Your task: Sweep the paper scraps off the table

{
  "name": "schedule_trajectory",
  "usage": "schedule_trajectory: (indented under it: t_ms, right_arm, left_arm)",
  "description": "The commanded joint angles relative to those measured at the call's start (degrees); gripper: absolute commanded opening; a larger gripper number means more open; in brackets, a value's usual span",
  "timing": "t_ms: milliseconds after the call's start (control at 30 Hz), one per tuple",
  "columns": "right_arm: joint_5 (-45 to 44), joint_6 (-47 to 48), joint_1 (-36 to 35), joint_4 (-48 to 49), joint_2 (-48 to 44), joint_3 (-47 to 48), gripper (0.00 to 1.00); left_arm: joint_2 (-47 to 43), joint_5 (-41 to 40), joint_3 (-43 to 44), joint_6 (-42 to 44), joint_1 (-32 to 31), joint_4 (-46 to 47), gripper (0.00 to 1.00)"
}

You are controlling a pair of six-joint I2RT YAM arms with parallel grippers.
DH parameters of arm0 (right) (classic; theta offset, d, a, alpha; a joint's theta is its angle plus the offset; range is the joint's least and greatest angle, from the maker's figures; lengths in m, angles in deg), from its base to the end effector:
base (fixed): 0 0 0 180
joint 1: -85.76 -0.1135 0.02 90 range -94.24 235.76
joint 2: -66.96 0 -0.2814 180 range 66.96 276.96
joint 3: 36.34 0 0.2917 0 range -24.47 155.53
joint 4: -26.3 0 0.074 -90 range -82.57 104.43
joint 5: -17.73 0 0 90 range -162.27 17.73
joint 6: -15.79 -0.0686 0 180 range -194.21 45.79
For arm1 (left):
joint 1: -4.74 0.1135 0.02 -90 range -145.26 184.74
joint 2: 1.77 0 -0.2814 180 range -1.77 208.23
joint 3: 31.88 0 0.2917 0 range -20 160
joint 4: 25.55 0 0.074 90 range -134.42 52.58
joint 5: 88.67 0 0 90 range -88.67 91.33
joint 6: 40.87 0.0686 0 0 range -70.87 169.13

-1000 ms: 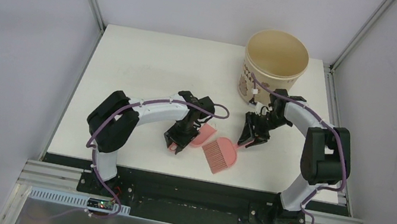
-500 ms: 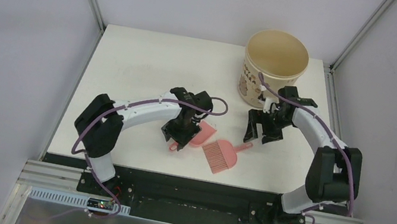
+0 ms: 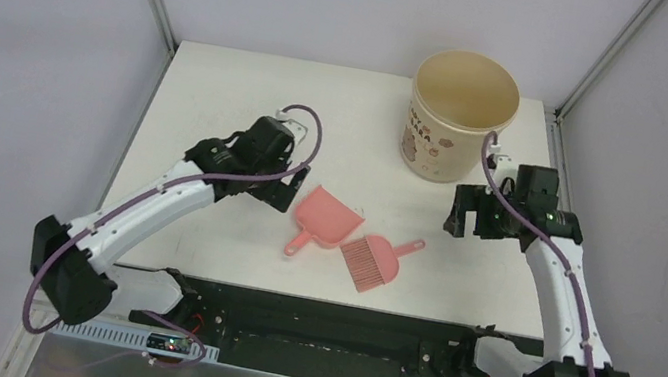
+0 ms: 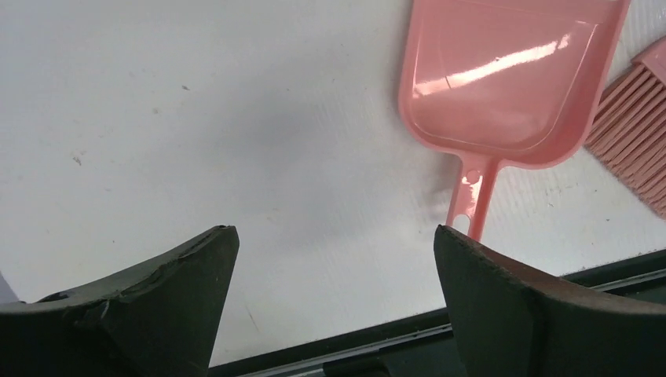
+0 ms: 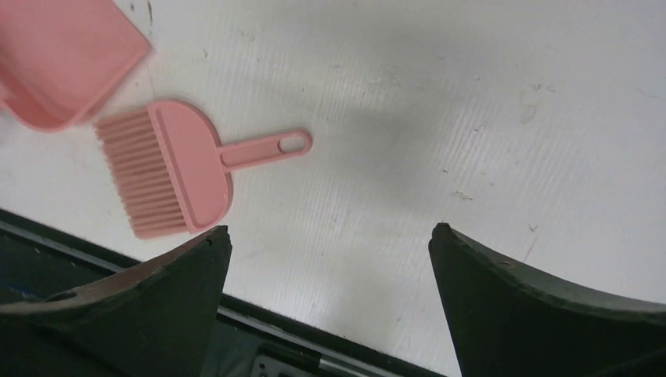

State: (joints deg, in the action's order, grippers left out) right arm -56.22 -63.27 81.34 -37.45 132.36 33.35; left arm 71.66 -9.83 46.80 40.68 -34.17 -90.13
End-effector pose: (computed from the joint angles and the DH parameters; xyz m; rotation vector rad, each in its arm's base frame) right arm 0.2626 0.0393 0.2707 -0.4427 2.5405 0.3227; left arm 0.2436 -0.1795 0.2884 0.6099 2.5029 -0.0532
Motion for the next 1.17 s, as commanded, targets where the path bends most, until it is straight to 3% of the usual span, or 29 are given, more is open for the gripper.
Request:
schedule_trajectory:
  t_ms: [0, 67, 233, 733, 1133]
  right_arm:
    - [3.4, -7.4, 4.9, 12.6, -9.2, -5.3, 1.0]
    - [-0.1, -12.5, 5.9, 16.4, -12.2, -7.1, 1.0]
    - [-4.5, -13.2, 7.0, 16.5, -14.1, -7.1, 1.0]
    - [-10.1, -12.6, 9.6, 17.6, -16.5, -6.8, 1.0]
    - [-7.9, -12.2, 9.6, 17.6, -16.4, -6.9, 1.0]
  left_arm:
    - [-8.3, -2.6, -6.5, 1.1, 2.1, 12.0, 0.99]
    - [-10.8, -2.5, -7.9, 1.0, 2.7, 13.6, 0.99]
    - [-14.5, -3.4, -11.1, -1.6, 4.1, 15.9, 0.99]
    - [-11.5, -2.6, -7.8, -8.0, 4.4, 15.2, 0.99]
    - [-14.7, -5.3, -9.4, -5.9, 4.4, 17.6, 0.96]
